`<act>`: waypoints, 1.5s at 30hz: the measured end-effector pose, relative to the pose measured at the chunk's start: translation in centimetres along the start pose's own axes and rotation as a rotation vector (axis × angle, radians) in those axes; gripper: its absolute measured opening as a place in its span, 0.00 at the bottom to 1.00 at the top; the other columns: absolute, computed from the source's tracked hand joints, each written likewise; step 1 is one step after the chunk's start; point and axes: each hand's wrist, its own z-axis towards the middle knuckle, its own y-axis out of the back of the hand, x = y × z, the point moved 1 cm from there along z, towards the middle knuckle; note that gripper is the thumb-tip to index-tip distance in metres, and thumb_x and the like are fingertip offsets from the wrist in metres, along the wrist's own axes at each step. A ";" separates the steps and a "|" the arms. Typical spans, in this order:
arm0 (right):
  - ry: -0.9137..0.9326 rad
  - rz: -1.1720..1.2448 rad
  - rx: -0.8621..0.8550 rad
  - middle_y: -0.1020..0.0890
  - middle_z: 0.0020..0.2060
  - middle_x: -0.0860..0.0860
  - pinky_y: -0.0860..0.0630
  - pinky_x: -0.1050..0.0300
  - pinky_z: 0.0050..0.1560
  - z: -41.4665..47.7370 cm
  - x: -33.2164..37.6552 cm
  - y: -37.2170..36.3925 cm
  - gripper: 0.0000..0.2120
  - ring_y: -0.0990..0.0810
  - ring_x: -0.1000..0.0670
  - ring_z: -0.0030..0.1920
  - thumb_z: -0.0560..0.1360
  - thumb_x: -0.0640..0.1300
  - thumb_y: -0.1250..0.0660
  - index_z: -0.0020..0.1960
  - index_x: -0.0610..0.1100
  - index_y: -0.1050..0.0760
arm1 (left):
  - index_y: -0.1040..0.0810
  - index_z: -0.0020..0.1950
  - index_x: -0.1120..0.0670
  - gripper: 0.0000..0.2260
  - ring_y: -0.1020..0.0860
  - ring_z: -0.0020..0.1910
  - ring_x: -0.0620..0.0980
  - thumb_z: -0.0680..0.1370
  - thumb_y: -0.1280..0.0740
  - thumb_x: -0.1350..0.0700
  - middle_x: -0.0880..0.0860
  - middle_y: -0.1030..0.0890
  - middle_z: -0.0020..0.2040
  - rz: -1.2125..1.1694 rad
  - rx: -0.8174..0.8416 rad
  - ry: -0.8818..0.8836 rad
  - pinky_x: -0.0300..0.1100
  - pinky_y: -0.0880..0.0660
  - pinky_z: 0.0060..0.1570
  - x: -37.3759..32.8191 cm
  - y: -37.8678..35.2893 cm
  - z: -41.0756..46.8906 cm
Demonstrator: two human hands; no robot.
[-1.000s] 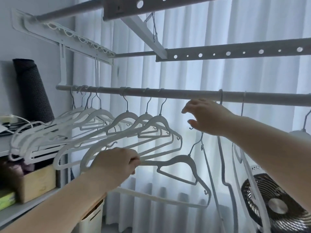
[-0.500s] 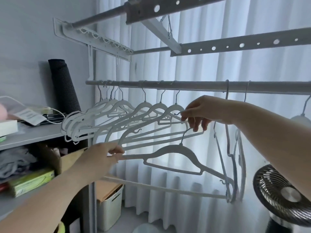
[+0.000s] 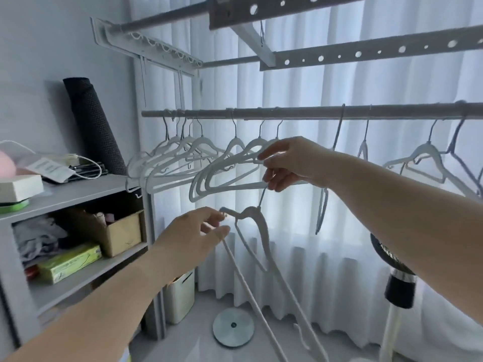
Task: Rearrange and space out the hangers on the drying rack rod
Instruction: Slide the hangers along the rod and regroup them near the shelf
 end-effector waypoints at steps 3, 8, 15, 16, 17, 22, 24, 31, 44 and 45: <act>-0.003 0.094 -0.022 0.21 0.27 0.44 0.20 0.63 0.26 -0.9 0.7 -1.5 0.08 0.21 0.53 0.20 0.76 0.33 0.38 0.39 0.39 0.26 | 0.32 0.57 0.44 0.17 0.25 0.44 0.40 0.71 0.38 0.38 0.39 0.27 0.49 -0.100 0.129 0.069 0.28 0.32 0.37 -1.2 -0.5 -1.4; -0.004 0.202 -0.073 0.20 0.22 0.47 0.19 0.60 0.28 -1.8 1.5 -2.5 0.10 0.21 0.52 0.20 0.76 0.32 0.39 0.37 0.37 0.27 | 0.32 0.64 0.50 0.24 0.22 0.37 0.45 0.72 0.33 0.43 0.44 0.24 0.48 -0.013 0.233 0.075 0.35 0.25 0.35 -2.5 -1.5 -3.1; 0.013 0.076 -0.155 0.20 0.32 0.47 0.22 0.62 0.27 -2.7 1.3 -1.1 0.06 0.21 0.53 0.22 0.78 0.38 0.41 0.44 0.41 0.28 | 0.24 0.52 0.55 0.09 0.27 0.21 0.44 0.78 0.43 0.60 0.44 0.27 0.34 0.067 0.154 -0.001 0.25 0.34 0.18 -2.8 -1.8 -2.0; 0.018 0.011 -0.192 0.20 0.33 0.48 0.23 0.62 0.27 -2.5 1.1 -0.7 0.05 0.21 0.52 0.24 0.79 0.40 0.42 0.47 0.42 0.28 | 0.24 0.50 0.55 0.08 0.27 0.22 0.44 0.78 0.43 0.60 0.46 0.27 0.33 0.067 0.151 0.005 0.27 0.34 0.18 -2.7 -1.8 -1.7; 0.028 -0.080 -0.242 0.20 0.34 0.48 0.25 0.64 0.28 -2.3 0.7 -0.2 0.05 0.22 0.51 0.26 0.79 0.40 0.43 0.49 0.42 0.29 | 0.24 0.49 0.55 0.08 0.27 0.22 0.45 0.78 0.43 0.60 0.47 0.26 0.34 0.070 0.145 0.010 0.28 0.33 0.19 -2.7 -1.8 -1.3; -0.035 -0.831 -0.309 0.21 0.58 0.46 0.27 0.58 0.49 -0.6 -2.5 2.5 0.14 0.22 0.47 0.50 0.78 0.41 0.44 0.61 0.43 0.26 | 0.23 0.50 0.58 0.09 0.22 0.29 0.51 0.77 0.43 0.62 0.57 0.18 0.44 0.092 0.097 0.045 0.40 0.22 0.32 -2.7 -1.6 1.2; -0.110 -1.087 -0.240 0.24 0.64 0.50 0.33 0.54 0.64 -0.1 -3.7 3.3 0.15 0.27 0.47 0.63 0.78 0.44 0.44 0.63 0.48 0.27 | 0.23 0.50 0.59 0.10 0.21 0.30 0.52 0.77 0.43 0.63 0.57 0.18 0.44 0.093 0.067 0.065 0.43 0.20 0.36 -2.7 -1.5 2.7; -0.098 -1.171 -0.223 0.26 0.66 0.50 0.38 0.55 0.67 2.4 -5.4 7.5 0.16 0.32 0.47 0.68 0.78 0.45 0.44 0.65 0.48 0.29 | 0.22 0.48 0.59 0.11 0.26 0.19 0.41 0.75 0.43 0.65 0.51 0.23 0.32 0.070 -0.008 0.039 0.33 0.27 0.24 -4.5 -2.1 9.1; 0.070 -1.323 -0.477 0.48 0.76 0.48 0.53 0.49 0.74 8.0 -3.9 16.2 0.27 0.50 0.46 0.75 0.78 0.48 0.42 0.74 0.47 0.47 | 0.22 0.50 0.60 0.11 0.21 0.28 0.52 0.75 0.43 0.66 0.59 0.17 0.38 0.007 -0.124 -0.025 0.43 0.20 0.36 -11.0 -3.3 19.0; 0.052 -1.308 -0.479 0.45 0.75 0.48 0.52 0.48 0.74 8.4 -3.9 16.5 0.27 0.48 0.45 0.75 0.77 0.48 0.42 0.74 0.47 0.46 | 0.22 0.51 0.60 0.11 0.22 0.26 0.50 0.75 0.43 0.66 0.58 0.19 0.35 -0.004 -0.108 -0.009 0.41 0.20 0.34 -11.1 -3.6 19.7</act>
